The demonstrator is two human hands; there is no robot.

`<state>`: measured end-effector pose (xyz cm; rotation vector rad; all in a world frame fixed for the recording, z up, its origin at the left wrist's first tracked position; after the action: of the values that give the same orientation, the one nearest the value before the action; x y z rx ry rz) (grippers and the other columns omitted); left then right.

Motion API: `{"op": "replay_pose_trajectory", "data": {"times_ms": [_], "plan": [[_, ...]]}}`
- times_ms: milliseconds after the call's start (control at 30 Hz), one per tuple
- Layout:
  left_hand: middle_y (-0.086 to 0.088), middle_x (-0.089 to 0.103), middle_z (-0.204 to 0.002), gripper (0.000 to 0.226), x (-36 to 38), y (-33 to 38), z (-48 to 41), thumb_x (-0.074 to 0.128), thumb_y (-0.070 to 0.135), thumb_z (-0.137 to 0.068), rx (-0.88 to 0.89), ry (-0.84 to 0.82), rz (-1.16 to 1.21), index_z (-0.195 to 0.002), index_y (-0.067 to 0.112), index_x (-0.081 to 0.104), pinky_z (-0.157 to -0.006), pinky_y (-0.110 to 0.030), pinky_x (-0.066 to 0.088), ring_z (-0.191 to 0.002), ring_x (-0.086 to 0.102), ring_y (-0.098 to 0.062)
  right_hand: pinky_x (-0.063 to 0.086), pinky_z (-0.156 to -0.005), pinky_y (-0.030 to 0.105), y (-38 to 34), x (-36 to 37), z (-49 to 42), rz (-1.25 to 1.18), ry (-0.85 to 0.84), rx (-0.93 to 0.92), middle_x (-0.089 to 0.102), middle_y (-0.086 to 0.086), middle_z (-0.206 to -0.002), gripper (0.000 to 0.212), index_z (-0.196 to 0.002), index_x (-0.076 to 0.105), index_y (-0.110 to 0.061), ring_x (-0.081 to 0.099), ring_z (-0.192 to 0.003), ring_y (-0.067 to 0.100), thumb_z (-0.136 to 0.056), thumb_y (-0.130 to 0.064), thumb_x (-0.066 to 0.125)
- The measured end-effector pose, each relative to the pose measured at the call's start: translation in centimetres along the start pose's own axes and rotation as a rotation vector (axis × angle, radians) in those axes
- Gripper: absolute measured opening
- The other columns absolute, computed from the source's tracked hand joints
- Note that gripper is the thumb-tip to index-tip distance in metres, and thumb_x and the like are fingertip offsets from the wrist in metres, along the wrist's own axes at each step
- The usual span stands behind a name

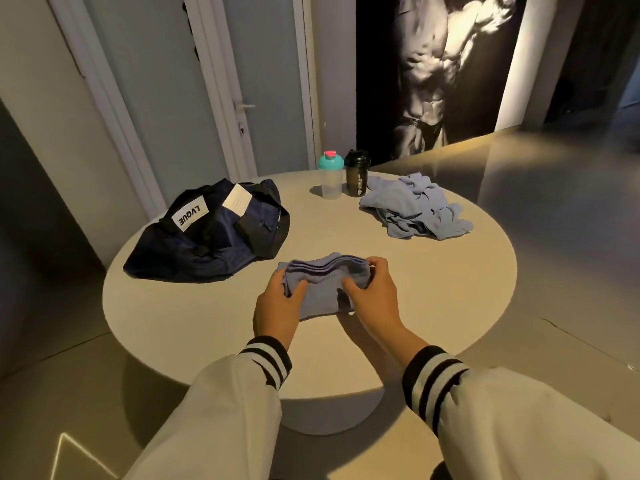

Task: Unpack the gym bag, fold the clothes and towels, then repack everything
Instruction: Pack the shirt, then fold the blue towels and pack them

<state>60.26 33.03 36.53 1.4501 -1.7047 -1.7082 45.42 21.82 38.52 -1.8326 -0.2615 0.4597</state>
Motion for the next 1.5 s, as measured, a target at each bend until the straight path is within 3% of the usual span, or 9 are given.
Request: {"op": "replay_pose_trajectory", "data": {"times_ms": [167, 300, 367, 467, 633, 867, 1033, 1233, 1500], "plan": [[0.001, 0.069, -0.103, 0.037, 0.6, -0.7, -1.7, 0.056, 0.059, -0.092, -0.039, 0.037, -0.06, -0.11, 0.027, 0.059, -0.086, -0.052, 0.057, -0.096, 0.066, -0.028, 0.041, -0.09, 0.035, 0.9, 1.7, -0.9, 0.228, -0.016, -0.065, 0.063, -0.007, -0.108, 0.053, -0.129, 0.039, -0.035, 0.06, -0.093, 0.019, -0.086, -0.012, 0.058], [0.0, 0.066, -0.107, 0.029, 0.6, -0.5, -2.0, 0.057, 0.049, -0.097, -0.093, 0.078, -0.045, -0.121, 0.033, 0.049, -0.085, -0.049, 0.056, -0.095, 0.063, -0.027, 0.033, -0.054, 0.018, 1.2, 1.8, -1.9, 0.199, -0.06, -0.077, 0.054, -0.004, -0.075, 0.034, -0.106, 0.036, -0.026, 0.048, -0.064, 0.019, -0.089, 0.002, 0.045], [-0.004, 0.066, -0.101, 0.028, 0.6, -0.5, -1.9, 0.059, 0.045, -0.092, -0.108, 0.078, 0.008, -0.111, 0.037, 0.04, -0.077, -0.048, 0.057, -0.091, 0.062, -0.029, 0.03, -0.051, 0.02, 1.5, 1.9, -2.1, 0.214, -0.059, -0.115, 0.049, 0.0, -0.073, 0.023, -0.091, 0.039, -0.015, 0.041, -0.063, 0.019, -0.087, 0.008, 0.042], [0.0, 0.061, -0.094, 0.03, 0.7, -0.7, -1.5, 0.061, 0.035, -0.086, -0.08, 0.029, -0.007, -0.1, 0.036, 0.034, -0.078, -0.049, 0.054, -0.094, 0.056, -0.031, 0.038, -0.065, 0.029, 2.2, 2.3, -2.5, 0.258, -0.063, -0.126, 0.058, 0.001, -0.085, 0.019, -0.086, 0.053, -0.012, 0.051, -0.078, 0.019, -0.087, 0.005, 0.045], [-0.004, 0.057, -0.089, 0.025, 0.4, -0.4, -1.2, 0.056, 0.017, -0.095, -0.051, 0.056, 0.034, -0.1, 0.034, 0.038, -0.065, -0.041, 0.05, -0.079, 0.057, -0.028, 0.039, -0.1, 0.023, 1.8, 1.7, -2.6, 0.265, -0.159, -0.188, 0.052, -0.004, -0.139, 0.045, -0.134, 0.059, -0.016, 0.05, -0.119, 0.012, -0.091, -0.004, 0.052], [-0.005, 0.056, -0.088, 0.019, 0.4, -0.5, -1.2, 0.046, 0.014, -0.102, -0.023, 0.093, -0.008, -0.104, 0.032, 0.038, -0.059, -0.032, 0.042, -0.075, 0.054, -0.022, 0.035, -0.101, 0.015, 2.0, 2.1, -3.2, 0.355, -0.264, -0.254, 0.034, -0.003, -0.149, 0.052, -0.142, 0.05, -0.022, 0.042, -0.119, 0.009, -0.095, 0.001, 0.046], [0.004, 0.057, -0.11, 0.02, 0.9, -0.8, -1.7, 0.05, 0.021, -0.1, 0.0, 0.025, -0.043, -0.101, 0.031, 0.067, -0.084, -0.038, 0.054, -0.097, 0.058, -0.015, 0.046, -0.09, 0.021, 2.4, 2.1, -3.2, 0.33, -0.177, -0.174, 0.04, -0.002, -0.118, 0.019, -0.107, 0.066, -0.014, 0.05, -0.099, 0.014, -0.1, -0.007, 0.05], [0.002, 0.042, -0.139, 0.049, 1.2, -0.9, -1.8, 0.058, 0.028, -0.097, -0.029, -0.043, -0.074, -0.145, 0.025, 0.051, -0.1, -0.046, 0.051, -0.117, 0.052, -0.022, 0.039, -0.108, 0.042, 2.4, 2.1, -2.9, 0.435, -0.284, -0.143, 0.039, -0.002, -0.148, 0.048, -0.145, 0.048, -0.021, 0.049, -0.121, 0.025, -0.097, -0.015, 0.049], [0.001, 0.032, -0.153, 0.045, 1.3, -2.4, -2.7, 0.058, 0.025, -0.1, -0.047, 0.012, -0.104, -0.145, 0.022, 0.051, -0.106, -0.05, 0.048, -0.13, 0.047, -0.027, 0.029, -0.11, 0.042, 2.5, 2.7, -2.8, 0.622, -0.253, -0.135, 0.036, 0.006, -0.149, 0.039, -0.136, 0.05, -0.02, 0.047, -0.124, 0.03, -0.097, -0.021, 0.044]]}}
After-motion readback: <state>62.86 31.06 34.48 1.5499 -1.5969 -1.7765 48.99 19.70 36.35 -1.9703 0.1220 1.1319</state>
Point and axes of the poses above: each hand's wrist, its own z-axis away from the middle knuckle, its own x-axis out of the palm, y = z × x, the point moved 1 cm from there along -z, towards the middle knuckle
